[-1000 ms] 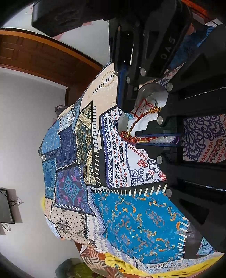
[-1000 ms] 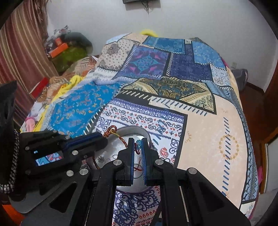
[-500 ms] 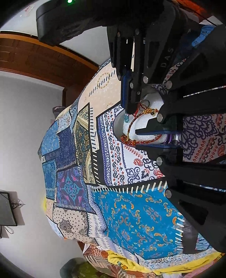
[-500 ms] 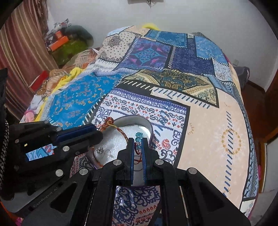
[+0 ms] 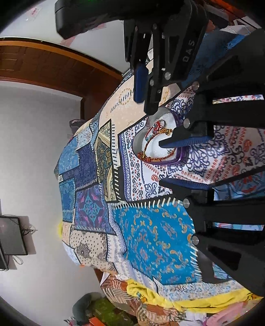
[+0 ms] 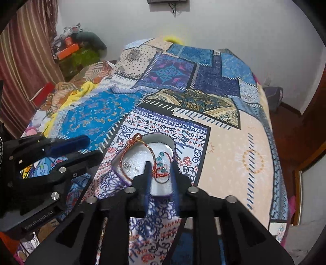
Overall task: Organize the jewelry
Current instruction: 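Move the left tool back to the gold jewelry on the quilt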
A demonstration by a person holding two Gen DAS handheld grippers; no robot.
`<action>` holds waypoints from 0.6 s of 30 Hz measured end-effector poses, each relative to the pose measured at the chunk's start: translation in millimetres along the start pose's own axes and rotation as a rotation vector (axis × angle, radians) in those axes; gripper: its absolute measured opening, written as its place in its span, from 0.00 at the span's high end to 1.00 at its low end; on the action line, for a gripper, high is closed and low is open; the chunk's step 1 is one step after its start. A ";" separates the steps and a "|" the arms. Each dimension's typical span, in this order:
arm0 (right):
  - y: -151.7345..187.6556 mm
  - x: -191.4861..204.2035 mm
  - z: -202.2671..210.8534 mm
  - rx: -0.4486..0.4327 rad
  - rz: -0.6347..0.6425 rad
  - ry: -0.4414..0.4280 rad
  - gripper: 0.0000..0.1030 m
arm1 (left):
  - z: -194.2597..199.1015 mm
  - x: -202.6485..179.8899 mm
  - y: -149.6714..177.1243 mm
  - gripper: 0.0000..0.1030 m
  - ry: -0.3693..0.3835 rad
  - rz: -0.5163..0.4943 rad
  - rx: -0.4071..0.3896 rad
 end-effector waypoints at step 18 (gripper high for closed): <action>25.1 22.0 55.9 -0.052 0.004 0.021 0.67 | 55.4 -3.6 29.9 0.67 -0.003 0.017 0.007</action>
Point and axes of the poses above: each gripper's, at about its wrist camera, not at the fingertips, and z roughly against the way its jaws point, x to its left, y to its underside, the point moved 1 cm from there along -z, roughly the way its jaws point, and after that the axes turned 12 degrees about -x, right-handed, at the moved point
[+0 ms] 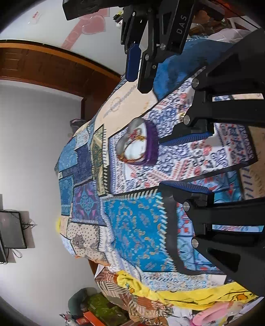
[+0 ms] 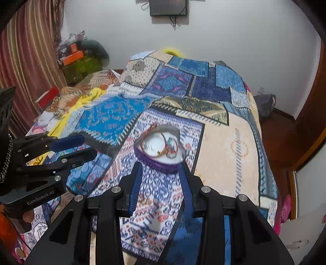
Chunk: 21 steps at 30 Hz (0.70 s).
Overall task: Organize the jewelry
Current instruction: 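Move the left tool back to the gold jewelry on the quilt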
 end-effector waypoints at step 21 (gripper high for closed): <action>54.3 -14.5 -1.3 0.097 -0.066 -0.003 0.67 | -35.8 -32.1 66.9 0.67 0.074 -0.049 0.194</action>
Point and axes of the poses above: each gripper's, at about its wrist camera, not at the fingertips, and z roughly against the way its jaws point, x to its left, y to its underside, the point moved 1 cm from there along -z, roughly the way its jaws point, and after that the axes turned 12 degrees about -x, right-handed, at the moved point
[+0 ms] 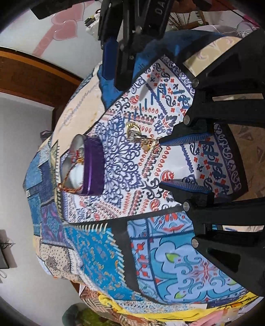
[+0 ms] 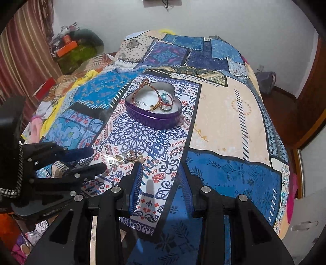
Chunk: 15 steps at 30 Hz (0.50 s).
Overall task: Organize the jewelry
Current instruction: 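Move the left tool back to the gold jewelry on the quilt, then grasp a small gold earring with the left tool and lift it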
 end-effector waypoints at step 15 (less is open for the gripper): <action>10.8 -7.2 -15.8 0.043 -0.031 -0.027 0.67 | -10.8 0.5 -3.9 0.76 0.045 -0.014 -0.037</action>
Point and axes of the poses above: each gripper's, at about its wrist camera, not at the fingertips, and z roughly against the way its jaws point, x to its left, y to its underside, the point moved 1 cm from there along -z, roughly the way its jaws point, and after that the axes turned 12 degrees about -x, right-handed, at the moved point
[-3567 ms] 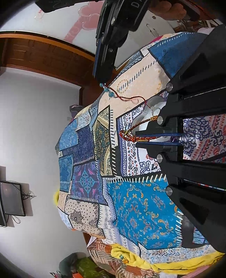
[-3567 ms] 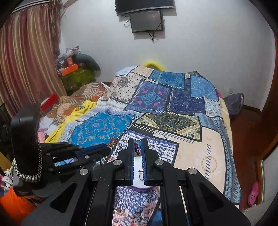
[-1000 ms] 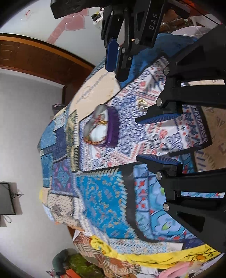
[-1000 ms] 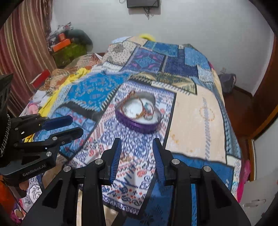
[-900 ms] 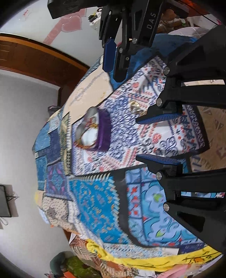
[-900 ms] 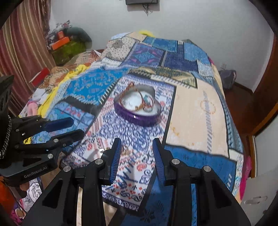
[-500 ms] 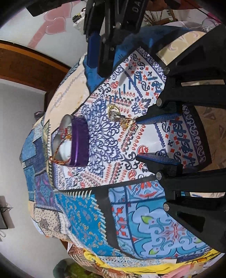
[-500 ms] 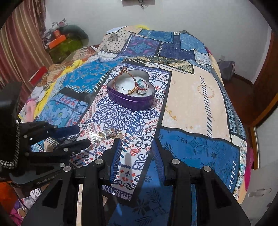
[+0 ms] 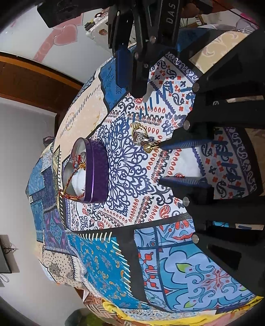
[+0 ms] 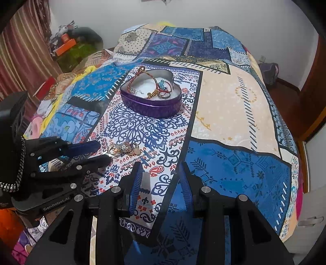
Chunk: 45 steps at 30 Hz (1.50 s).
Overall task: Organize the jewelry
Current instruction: 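Grasp a small gold earring with the left tool and lift it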
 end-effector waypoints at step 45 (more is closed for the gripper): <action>-16.2 53.8 -40.9 0.016 0.215 -0.097 0.70 | 29.2 38.1 0.3 0.92 -0.016 0.113 -0.080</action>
Point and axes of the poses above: each gripper's, at about its wrist camera, not at the fingertips, and z roughly against the way its jaws point, x to its left, y to its underside, the point moved 1 cm from there along -z, roughly the way its jaws point, and after that the axes turned 12 degrees about -x, right-handed, at the moved point
